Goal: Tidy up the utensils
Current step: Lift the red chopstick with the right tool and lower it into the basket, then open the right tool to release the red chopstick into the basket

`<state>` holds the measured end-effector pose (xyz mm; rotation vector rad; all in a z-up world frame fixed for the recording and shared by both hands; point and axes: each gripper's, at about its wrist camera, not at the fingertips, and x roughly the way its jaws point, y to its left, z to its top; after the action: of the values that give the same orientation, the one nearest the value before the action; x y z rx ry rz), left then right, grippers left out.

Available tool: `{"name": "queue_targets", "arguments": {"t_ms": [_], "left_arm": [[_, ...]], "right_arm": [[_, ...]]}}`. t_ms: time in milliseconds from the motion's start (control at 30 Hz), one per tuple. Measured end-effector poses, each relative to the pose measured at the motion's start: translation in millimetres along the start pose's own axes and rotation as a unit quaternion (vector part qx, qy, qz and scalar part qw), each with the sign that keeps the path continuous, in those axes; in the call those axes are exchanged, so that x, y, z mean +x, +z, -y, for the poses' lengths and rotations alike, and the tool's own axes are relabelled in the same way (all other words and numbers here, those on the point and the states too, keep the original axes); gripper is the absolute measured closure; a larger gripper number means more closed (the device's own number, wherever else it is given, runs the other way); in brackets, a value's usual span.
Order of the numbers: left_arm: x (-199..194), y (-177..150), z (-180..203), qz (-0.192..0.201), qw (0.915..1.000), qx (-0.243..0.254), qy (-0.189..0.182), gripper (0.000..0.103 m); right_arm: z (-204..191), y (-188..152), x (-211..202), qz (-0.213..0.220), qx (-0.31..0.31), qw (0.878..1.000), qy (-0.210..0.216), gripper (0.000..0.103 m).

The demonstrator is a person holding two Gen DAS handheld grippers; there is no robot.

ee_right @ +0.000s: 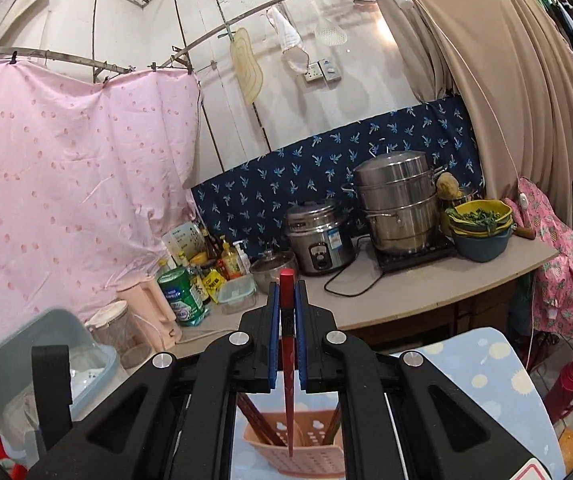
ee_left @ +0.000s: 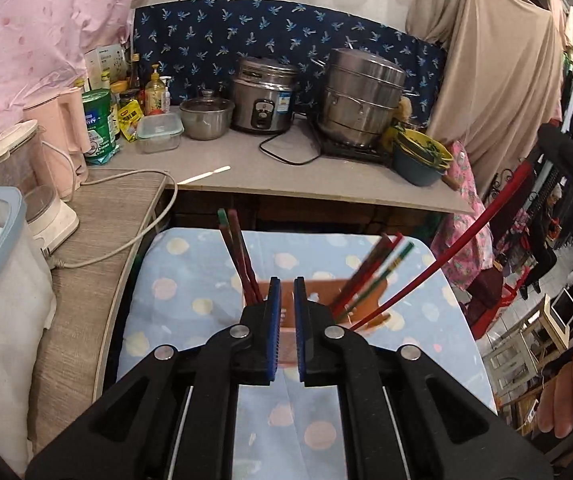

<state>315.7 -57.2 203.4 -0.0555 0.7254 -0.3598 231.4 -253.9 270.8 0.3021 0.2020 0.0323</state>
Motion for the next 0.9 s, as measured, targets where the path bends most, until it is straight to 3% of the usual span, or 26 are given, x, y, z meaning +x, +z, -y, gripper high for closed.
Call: {"name": "queue_targets", "arguments": {"t_ms": [167,467,700,800,833,900], "left_arm": [[22,6,-2,-0.009,0.9999,-0.002,0.009,0.097],[62,-8,-2,-0.044,0.9989,0.005,0.014,0.097],[74,-20,-1,-0.048,0.9983,0.017,0.028,0.097],[73,-22,1,-0.041,0.9983,0.021,0.036,0.096],[72,-23,1,-0.039,0.9982,0.022,0.039,0.093],[69,-24,1,-0.034,0.998,0.025,0.046,0.083]], "right_arm": [[-1,3,33,0.005,-0.014,1.0,-0.007,0.096],[27,-56,88,-0.071,0.003,0.997,-0.021,0.096],[34,-84,103,-0.114,-0.001,0.993,-0.026,0.094],[33,-92,98,-0.118,-0.003,0.993,-0.029,0.079],[34,-94,95,-0.117,-0.002,0.993,-0.029,0.072],[36,-95,89,-0.117,0.002,0.993,-0.029,0.067]]}}
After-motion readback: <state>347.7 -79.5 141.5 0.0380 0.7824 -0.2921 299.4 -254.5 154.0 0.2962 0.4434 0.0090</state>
